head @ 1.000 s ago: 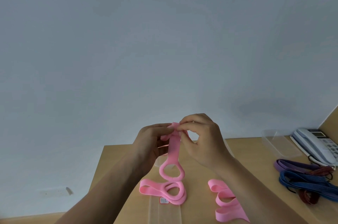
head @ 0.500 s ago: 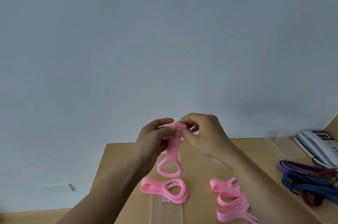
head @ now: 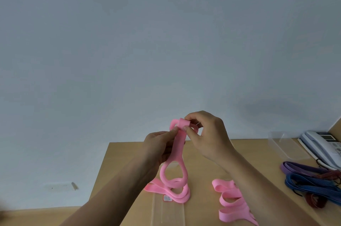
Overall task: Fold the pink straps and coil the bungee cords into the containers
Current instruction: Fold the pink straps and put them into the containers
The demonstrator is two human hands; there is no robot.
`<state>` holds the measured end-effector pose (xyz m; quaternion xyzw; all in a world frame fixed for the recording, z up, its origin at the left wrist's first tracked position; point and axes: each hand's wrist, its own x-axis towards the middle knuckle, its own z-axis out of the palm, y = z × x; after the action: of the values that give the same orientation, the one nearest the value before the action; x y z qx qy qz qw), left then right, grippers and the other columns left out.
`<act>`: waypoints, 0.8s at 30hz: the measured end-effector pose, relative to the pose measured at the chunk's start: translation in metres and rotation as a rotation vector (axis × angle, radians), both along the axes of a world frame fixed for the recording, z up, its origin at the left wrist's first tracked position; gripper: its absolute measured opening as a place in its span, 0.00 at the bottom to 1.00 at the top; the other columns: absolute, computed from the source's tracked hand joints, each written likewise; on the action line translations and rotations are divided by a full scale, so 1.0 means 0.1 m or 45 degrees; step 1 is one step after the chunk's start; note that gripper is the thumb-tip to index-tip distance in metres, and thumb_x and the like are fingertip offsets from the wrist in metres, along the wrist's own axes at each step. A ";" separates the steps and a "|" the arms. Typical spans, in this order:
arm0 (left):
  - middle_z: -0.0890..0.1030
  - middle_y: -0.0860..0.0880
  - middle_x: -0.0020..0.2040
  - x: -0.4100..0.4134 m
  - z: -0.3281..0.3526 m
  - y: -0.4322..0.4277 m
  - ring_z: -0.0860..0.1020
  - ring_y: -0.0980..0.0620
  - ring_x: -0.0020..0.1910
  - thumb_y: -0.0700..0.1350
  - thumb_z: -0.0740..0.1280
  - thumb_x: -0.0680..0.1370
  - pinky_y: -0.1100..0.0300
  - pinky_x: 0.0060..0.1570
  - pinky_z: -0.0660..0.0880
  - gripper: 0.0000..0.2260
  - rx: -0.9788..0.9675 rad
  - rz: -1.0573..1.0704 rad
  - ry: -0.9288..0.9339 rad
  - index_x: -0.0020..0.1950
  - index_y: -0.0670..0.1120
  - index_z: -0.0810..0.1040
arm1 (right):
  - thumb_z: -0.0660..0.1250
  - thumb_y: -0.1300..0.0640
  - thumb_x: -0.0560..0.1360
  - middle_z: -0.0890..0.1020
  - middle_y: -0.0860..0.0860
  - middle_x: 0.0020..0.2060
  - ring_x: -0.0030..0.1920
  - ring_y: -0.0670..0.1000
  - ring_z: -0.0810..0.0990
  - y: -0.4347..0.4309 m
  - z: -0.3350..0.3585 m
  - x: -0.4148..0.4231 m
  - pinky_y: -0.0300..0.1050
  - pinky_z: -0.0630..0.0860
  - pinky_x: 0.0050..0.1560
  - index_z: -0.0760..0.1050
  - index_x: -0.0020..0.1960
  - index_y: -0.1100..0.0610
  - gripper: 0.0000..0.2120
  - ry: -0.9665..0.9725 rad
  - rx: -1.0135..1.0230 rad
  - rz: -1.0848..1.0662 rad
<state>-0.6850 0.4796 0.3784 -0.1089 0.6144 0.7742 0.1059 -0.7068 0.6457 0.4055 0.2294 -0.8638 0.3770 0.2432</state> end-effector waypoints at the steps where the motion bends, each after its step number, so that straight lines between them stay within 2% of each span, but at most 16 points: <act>1: 0.87 0.37 0.50 0.01 0.00 0.00 0.84 0.43 0.46 0.48 0.72 0.80 0.49 0.51 0.82 0.14 0.017 0.004 0.006 0.53 0.37 0.86 | 0.74 0.62 0.73 0.82 0.47 0.41 0.39 0.48 0.79 0.00 -0.02 0.00 0.44 0.78 0.43 0.81 0.47 0.57 0.04 0.030 0.022 -0.006; 4: 0.88 0.38 0.49 0.03 0.02 0.00 0.85 0.43 0.46 0.45 0.72 0.80 0.48 0.52 0.82 0.10 0.039 0.013 0.036 0.52 0.39 0.87 | 0.74 0.63 0.73 0.82 0.47 0.41 0.38 0.45 0.76 0.00 -0.06 0.02 0.29 0.71 0.42 0.81 0.47 0.58 0.04 0.128 0.088 -0.017; 6: 0.87 0.37 0.49 0.03 0.03 0.00 0.85 0.42 0.46 0.45 0.72 0.80 0.47 0.53 0.82 0.09 0.047 0.026 0.048 0.51 0.39 0.88 | 0.74 0.64 0.73 0.82 0.47 0.42 0.39 0.44 0.75 -0.01 -0.08 0.03 0.26 0.68 0.43 0.81 0.47 0.58 0.05 0.164 0.107 -0.013; 9: 0.87 0.36 0.50 0.02 0.04 -0.01 0.85 0.42 0.46 0.46 0.73 0.79 0.49 0.51 0.82 0.11 0.081 0.040 0.055 0.51 0.38 0.88 | 0.73 0.64 0.74 0.82 0.47 0.44 0.41 0.45 0.76 -0.03 -0.11 0.05 0.33 0.73 0.44 0.81 0.49 0.57 0.05 0.213 0.132 0.009; 12: 0.87 0.36 0.51 0.03 0.04 -0.02 0.86 0.41 0.47 0.52 0.75 0.76 0.49 0.54 0.82 0.15 0.102 -0.002 0.081 0.51 0.40 0.88 | 0.74 0.65 0.73 0.82 0.48 0.45 0.44 0.47 0.78 -0.03 -0.13 0.05 0.41 0.77 0.45 0.82 0.50 0.57 0.07 0.251 0.149 0.016; 16: 0.88 0.38 0.49 0.00 0.05 -0.05 0.86 0.42 0.47 0.58 0.76 0.72 0.51 0.55 0.83 0.19 0.093 -0.049 0.104 0.50 0.43 0.89 | 0.75 0.67 0.70 0.82 0.47 0.45 0.47 0.49 0.79 -0.03 -0.16 0.06 0.44 0.78 0.47 0.83 0.49 0.57 0.09 0.295 0.172 0.020; 21: 0.87 0.37 0.51 -0.05 0.02 -0.09 0.86 0.44 0.46 0.53 0.77 0.70 0.55 0.49 0.83 0.18 0.163 -0.034 0.105 0.50 0.40 0.88 | 0.73 0.69 0.70 0.83 0.48 0.44 0.48 0.51 0.79 -0.07 -0.12 0.09 0.43 0.76 0.49 0.84 0.46 0.57 0.09 0.338 0.148 0.051; 24: 0.86 0.34 0.52 -0.06 -0.01 -0.10 0.84 0.42 0.47 0.48 0.75 0.74 0.46 0.57 0.81 0.14 0.133 -0.027 0.120 0.51 0.38 0.88 | 0.72 0.68 0.70 0.83 0.47 0.41 0.46 0.51 0.79 -0.07 -0.07 0.07 0.44 0.76 0.48 0.84 0.44 0.57 0.08 0.285 0.076 0.070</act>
<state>-0.6912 0.4699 0.3771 -0.0602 0.5785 0.8084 0.0905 -0.7003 0.6387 0.3986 0.3006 -0.8356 0.3296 0.3207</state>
